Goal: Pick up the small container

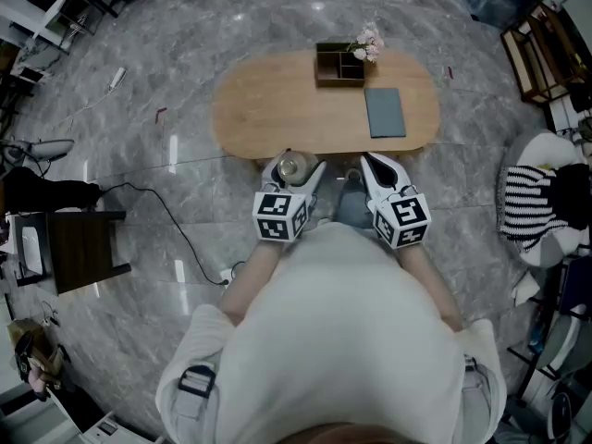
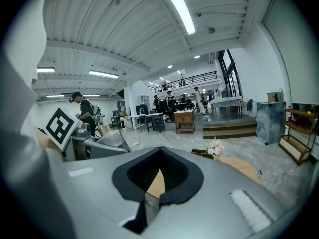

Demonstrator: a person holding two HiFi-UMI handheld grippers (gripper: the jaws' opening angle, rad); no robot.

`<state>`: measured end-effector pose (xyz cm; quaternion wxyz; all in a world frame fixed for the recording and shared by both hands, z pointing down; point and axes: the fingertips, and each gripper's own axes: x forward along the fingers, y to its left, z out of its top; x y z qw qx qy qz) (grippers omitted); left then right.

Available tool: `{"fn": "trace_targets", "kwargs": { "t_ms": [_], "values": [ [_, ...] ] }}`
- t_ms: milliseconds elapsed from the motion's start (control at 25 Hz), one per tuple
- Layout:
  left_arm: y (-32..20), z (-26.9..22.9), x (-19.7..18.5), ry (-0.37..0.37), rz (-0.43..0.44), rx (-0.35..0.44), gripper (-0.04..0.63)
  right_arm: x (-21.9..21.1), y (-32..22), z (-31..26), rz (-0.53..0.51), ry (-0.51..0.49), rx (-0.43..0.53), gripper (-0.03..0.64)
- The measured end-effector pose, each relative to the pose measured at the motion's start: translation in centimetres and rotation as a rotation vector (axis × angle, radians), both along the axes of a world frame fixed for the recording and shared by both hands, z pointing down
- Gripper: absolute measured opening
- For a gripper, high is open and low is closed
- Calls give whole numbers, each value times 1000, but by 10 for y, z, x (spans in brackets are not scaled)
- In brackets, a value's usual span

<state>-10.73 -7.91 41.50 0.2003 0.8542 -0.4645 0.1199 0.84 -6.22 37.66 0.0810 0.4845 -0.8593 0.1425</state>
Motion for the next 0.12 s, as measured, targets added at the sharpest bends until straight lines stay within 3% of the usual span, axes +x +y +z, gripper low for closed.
{"fn": "trace_targets", "kwargs": {
  "t_ms": [120],
  "values": [
    [-3,-1,0,2,-1,4,346,0,-3,-1,1,3,3,-3]
  ]
}}
